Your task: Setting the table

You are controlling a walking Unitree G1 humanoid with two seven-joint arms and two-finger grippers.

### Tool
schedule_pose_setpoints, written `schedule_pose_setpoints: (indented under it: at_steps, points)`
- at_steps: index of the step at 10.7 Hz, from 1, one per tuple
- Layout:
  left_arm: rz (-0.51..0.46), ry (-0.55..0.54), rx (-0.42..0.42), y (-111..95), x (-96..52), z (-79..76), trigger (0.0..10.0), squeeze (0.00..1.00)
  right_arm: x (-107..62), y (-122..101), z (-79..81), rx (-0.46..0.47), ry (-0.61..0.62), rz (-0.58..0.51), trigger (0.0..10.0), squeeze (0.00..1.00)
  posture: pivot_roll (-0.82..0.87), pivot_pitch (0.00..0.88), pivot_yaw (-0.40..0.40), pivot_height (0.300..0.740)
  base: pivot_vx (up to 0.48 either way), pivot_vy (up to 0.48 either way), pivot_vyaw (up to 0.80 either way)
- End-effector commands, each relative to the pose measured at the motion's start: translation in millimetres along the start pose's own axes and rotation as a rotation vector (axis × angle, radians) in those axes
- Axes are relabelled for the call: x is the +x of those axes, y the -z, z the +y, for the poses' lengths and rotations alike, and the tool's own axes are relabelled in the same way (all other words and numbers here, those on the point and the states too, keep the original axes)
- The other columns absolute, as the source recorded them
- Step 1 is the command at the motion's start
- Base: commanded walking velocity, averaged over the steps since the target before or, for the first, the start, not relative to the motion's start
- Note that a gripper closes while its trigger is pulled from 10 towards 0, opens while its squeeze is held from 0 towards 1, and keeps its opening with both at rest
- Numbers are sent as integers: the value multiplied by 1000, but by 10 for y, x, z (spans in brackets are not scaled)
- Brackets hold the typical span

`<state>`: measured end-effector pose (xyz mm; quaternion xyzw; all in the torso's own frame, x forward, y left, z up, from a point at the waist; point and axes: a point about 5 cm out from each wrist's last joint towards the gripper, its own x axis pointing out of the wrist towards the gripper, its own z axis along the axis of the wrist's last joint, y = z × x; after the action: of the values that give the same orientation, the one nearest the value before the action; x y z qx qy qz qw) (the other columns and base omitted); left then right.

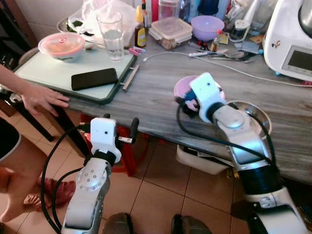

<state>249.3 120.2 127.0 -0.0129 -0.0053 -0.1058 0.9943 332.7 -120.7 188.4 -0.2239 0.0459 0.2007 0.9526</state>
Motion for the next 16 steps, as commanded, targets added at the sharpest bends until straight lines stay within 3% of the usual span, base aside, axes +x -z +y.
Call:
schedule_pose_setpoints:
  at_steps: [1,3,5,8,9,10,13,16]
  points:
    - [17,-5,-6,40,-9,7,10000,0,-26,-7,57,4,-7,-9,10000,1000,49,82,9,740,0,0,0]
    - [15,-20,-11,36,-10,22,10000,0,-49,-43,127,49,-1,-69,10000,1000,49,85,8,740,0,0,0]
    - [-10,-63,-29,-12,-15,69,10000,0,-112,-105,121,127,94,-201,10000,1000,60,85,2,740,0,0,0]
    - [-20,-59,-33,-43,-30,55,10000,0,-302,7,102,153,228,-270,10000,1000,60,96,1,740,-211,0,0]
    - [-24,-61,-35,-51,-36,47,10000,0,-352,91,106,155,262,-264,10000,137,59,98,1,740,-330,0,0]
    - [-24,-62,-36,-52,-41,43,10000,0,-397,159,99,171,279,-263,10000,0,57,95,3,740,-326,0,0]
    - [-19,-55,-35,-50,-55,36,10000,0,-466,334,49,199,348,-218,10000,0,52,94,7,740,-361,0,0]
    - [-16,-51,-32,-47,-59,34,10000,0,-406,407,72,208,375,-153,10000,0,54,91,5,740,-228,0,0]
